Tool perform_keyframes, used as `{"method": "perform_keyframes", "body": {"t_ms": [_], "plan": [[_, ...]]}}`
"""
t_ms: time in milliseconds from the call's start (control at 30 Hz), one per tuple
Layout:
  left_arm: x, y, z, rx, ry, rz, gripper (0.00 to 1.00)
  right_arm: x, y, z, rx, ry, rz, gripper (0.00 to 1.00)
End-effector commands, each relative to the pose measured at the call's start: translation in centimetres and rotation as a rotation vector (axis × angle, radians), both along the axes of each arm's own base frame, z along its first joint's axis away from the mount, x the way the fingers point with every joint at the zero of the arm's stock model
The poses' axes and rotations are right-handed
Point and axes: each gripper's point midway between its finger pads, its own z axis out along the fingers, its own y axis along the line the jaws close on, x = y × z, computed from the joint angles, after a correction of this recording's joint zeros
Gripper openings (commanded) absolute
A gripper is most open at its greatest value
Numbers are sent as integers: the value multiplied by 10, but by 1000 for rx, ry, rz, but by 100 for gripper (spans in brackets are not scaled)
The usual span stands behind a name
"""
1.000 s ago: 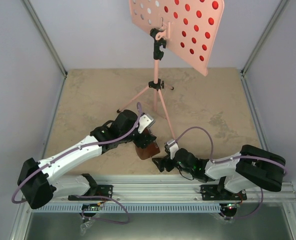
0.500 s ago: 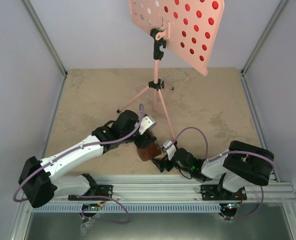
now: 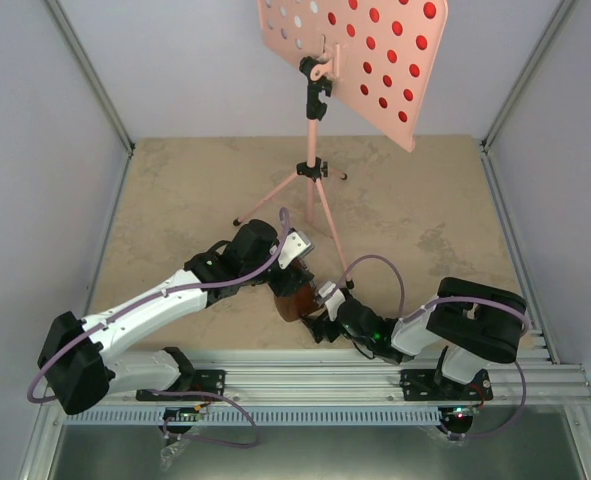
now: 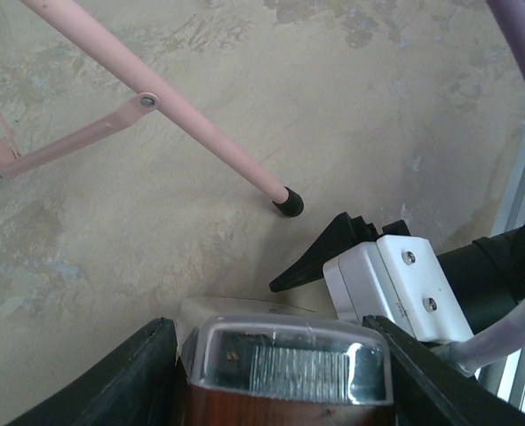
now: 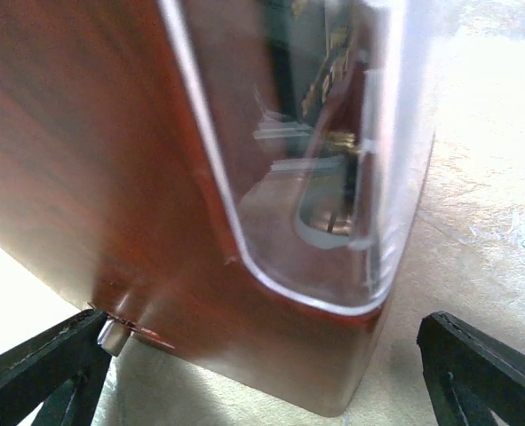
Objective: Pack up the instrument practice props
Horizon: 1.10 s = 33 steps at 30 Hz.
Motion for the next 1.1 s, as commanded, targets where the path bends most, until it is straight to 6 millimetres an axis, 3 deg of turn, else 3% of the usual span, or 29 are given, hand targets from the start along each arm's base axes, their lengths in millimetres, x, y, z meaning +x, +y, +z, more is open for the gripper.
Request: {"method": "perform_keyframes", "body": {"t_ms": [0, 433, 533, 600, 700, 800, 933, 1067], "plan": [[-8, -1, -11, 13, 47, -28, 55, 14, -4, 1, -20, -45, -78, 93], [-8, -2, -11, 12, 49, -31, 55, 13, -11, 2, -28, -54, -108, 61], [-8, -2, -11, 13, 50, -31, 56, 11, -10, 2, -26, -51, -100, 62], [-8, -2, -10, 12, 48, -28, 59, 9, -9, 5, -16, -52, -93, 67], [-4, 1, -1, 4, 17, -5, 77, 5, -9, 13, 13, -45, -75, 84], [1, 1, 22, -44, -39, 11, 91, -1, -16, 24, 47, -31, -73, 89], [6, 7, 76, -208, -105, 2, 98, -7, -35, 38, 96, -23, -98, 91], [25, 34, 122, -349, -184, 72, 99, 2, -49, 49, 128, 11, -151, 85]]}}
